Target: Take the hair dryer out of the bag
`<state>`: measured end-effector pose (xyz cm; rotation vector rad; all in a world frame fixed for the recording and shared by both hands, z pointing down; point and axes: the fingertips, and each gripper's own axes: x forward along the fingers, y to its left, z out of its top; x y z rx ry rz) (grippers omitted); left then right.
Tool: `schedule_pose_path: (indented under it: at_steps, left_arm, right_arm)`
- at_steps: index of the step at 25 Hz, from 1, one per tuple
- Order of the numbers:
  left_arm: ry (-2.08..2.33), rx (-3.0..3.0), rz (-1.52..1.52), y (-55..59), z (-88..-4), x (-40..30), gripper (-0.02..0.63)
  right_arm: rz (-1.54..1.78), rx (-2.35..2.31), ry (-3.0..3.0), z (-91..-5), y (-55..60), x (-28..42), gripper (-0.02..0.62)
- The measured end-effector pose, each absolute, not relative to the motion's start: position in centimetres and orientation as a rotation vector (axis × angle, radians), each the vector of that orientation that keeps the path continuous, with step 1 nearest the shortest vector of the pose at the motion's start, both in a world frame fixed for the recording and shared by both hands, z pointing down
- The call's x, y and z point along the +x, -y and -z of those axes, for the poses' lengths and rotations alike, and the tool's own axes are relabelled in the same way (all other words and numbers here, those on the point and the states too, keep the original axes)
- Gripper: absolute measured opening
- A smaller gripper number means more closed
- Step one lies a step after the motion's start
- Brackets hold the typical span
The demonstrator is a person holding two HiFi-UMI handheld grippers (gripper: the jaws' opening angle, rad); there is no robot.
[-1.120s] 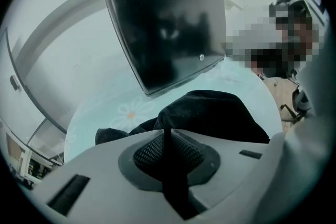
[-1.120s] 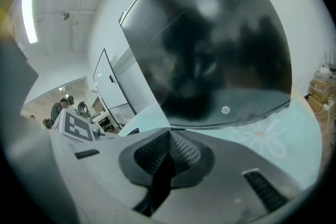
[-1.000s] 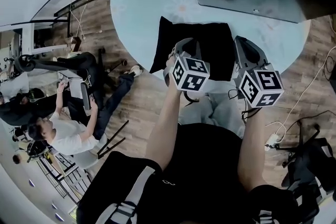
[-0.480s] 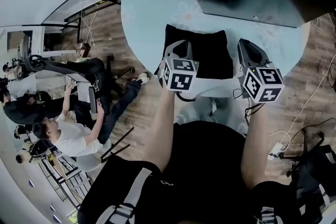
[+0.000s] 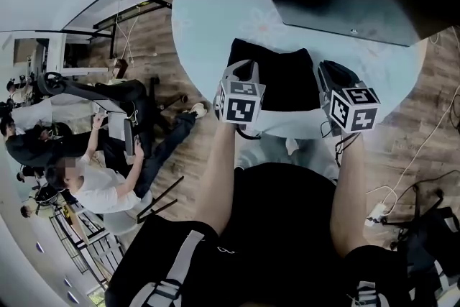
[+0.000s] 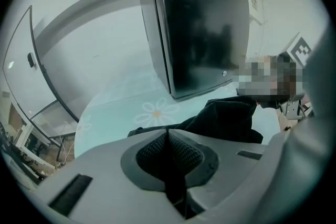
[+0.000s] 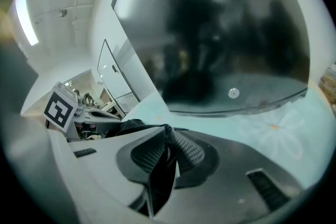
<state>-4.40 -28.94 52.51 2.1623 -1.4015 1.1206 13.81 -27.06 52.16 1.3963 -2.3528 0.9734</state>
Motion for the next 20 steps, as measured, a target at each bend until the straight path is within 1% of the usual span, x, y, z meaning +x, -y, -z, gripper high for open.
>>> schedule_pose_path:
  at_steps: [3,4,5,16,20]
  left_arm:
    - [1.385,2.170,-1.130,29.1,-52.8,-4.3,0.029]
    - [1.381,2.173,-1.129,29.1,-52.9,-4.4,0.029]
    - [1.379,2.174,-1.124,29.1,-53.0,-4.5,0.029]
    - [1.363,2.146,-1.079,29.6,-54.0,-5.5,0.031]
    - [1.364,2.149,-1.056,29.5,-53.8,-5.6,0.056]
  right_arm:
    - [-1.000,1.337,2.341,-53.6,27.2,12.7,0.051]
    - [-1.009,1.315,2.334,-54.1,27.1,12.3,0.076]
    - [-1.018,1.292,2.327,-54.7,27.0,12.0,0.087]
    - [-1.107,1.188,2.269,-58.5,27.3,10.0,0.087]
    - [-1.099,1.173,2.249,-59.0,27.4,9.5,0.085]
